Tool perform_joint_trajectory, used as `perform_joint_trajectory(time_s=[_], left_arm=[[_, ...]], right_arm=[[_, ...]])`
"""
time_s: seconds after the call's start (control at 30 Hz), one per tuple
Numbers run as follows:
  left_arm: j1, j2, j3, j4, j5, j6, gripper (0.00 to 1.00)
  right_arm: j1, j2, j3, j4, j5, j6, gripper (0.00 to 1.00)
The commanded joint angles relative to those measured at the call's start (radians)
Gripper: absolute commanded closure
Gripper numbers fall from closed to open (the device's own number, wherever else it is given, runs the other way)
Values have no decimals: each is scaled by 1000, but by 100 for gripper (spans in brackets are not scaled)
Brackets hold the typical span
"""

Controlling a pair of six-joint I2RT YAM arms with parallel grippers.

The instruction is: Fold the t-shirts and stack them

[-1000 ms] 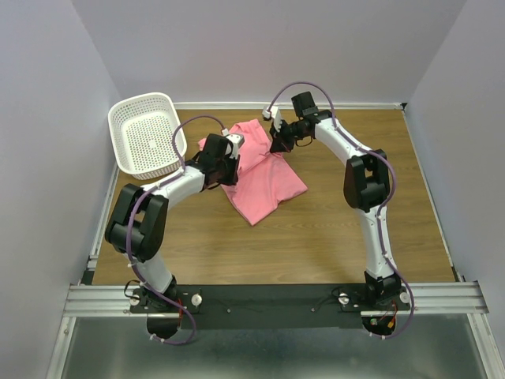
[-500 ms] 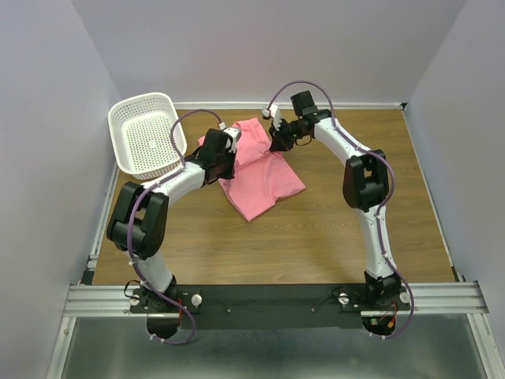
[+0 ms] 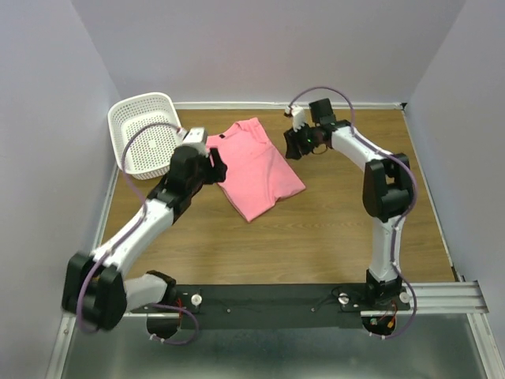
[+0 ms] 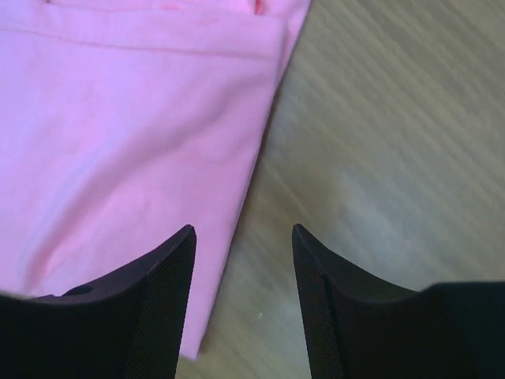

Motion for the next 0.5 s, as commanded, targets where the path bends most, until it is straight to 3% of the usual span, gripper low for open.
perform_joint_trajectory(time_s=[0.0, 0.07, 0.2, 0.3, 0.47], left_arm=[[-19, -242, -282, 166, 295, -284, 33], [-57, -313, -419, 223, 306, -363, 33], [-140, -386, -527, 255, 272, -498, 33], [-183, -352, -555, 303, 246, -554, 33], [-203, -124, -526, 361, 240, -640, 33]], right_arm=[[-86, -212, -337, 10, -119, 94, 41], [-94, -254, -437, 14, -171, 97, 41], [-97, -281, -534, 40, -192, 141, 40], [-110, -257, -525, 53, -195, 177, 40], [-127, -208, -536, 53, -259, 209, 40]])
